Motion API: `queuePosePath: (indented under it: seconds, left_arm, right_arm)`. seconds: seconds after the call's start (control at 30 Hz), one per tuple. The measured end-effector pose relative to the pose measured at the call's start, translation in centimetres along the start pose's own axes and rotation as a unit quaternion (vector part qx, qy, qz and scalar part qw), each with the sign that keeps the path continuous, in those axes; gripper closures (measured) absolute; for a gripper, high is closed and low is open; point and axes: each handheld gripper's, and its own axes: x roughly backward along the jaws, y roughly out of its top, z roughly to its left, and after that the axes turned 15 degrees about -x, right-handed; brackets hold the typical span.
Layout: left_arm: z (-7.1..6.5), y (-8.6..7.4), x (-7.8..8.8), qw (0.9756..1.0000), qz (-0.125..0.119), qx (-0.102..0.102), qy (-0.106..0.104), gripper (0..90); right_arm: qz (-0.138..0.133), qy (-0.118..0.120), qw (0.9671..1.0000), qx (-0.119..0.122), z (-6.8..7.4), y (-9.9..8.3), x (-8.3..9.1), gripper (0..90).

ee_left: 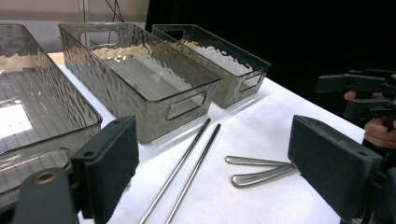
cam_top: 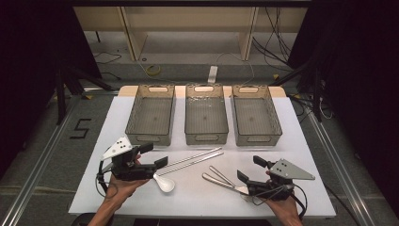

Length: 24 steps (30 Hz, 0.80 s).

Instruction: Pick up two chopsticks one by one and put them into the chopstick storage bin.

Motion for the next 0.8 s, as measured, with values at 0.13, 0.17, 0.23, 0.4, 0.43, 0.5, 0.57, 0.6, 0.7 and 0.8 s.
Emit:
queuePosePath:
  seconds: [0.13,0.17,0.23,0.4,0.43,0.5,0.57,0.6,0.7,0.8]
  left_arm:
    - [0.1,0.0,0.0,1.0,0.002,0.001,0.003,15.7]
    - [0.1,0.0,0.0,1.0,0.003,0.001,0.004,15.7]
    - [0.1,0.1,0.0,1.0,0.004,-0.002,0.006,15.7]
    - [0.2,0.2,0.0,0.9999,0.009,-0.005,0.009,15.7]
    - [0.2,0.2,-0.1,0.9999,0.01,-0.005,0.01,15.7]
    - [0.4,0.3,-0.2,0.9998,0.014,-0.006,0.01,15.7]
    - [0.6,0.4,-0.3,0.9997,0.022,-0.005,0.011,15.8]
    - [0.8,0.5,-0.4,0.9995,0.028,-0.005,0.009,15.7]
    - [1.1,0.8,-1.0,0.9976,0.066,-0.005,0.021,15.9]
    - [1.2,1.2,-1.6,0.9948,0.097,-0.02,0.024,16.1]
  right_arm:
    - [0.001,0.0,1.0,-0.001,0.0,0.0,0.0,22.2]
    - [0.002,-0.001,1.0,-0.002,0.0,0.0,0.0,22.3]
    - [0.001,-0.001,1.0,-0.001,0.0,0.0,0.0,22.2]
    - [0.004,-0.003,1.0,0.001,0.1,0.0,-0.1,22.4]
    - [0.004,-0.003,1.0,0.001,0.1,0.0,-0.1,22.4]
    - [0.005,-0.003,1.0,0.0,0.1,0.0,0.0,22.5]
    - [0.005,-0.003,1.0,0.001,0.1,0.0,-0.1,22.6]
    - [0.007,-0.002,1.0,0.0,0.0,0.0,-0.1,22.6]
    - [0.012,-0.001,0.9999,0.0,0.1,0.0,-0.2,22.7]
    - [0.018,0.0,0.9998,0.003,0.1,0.0,-0.3,22.7]
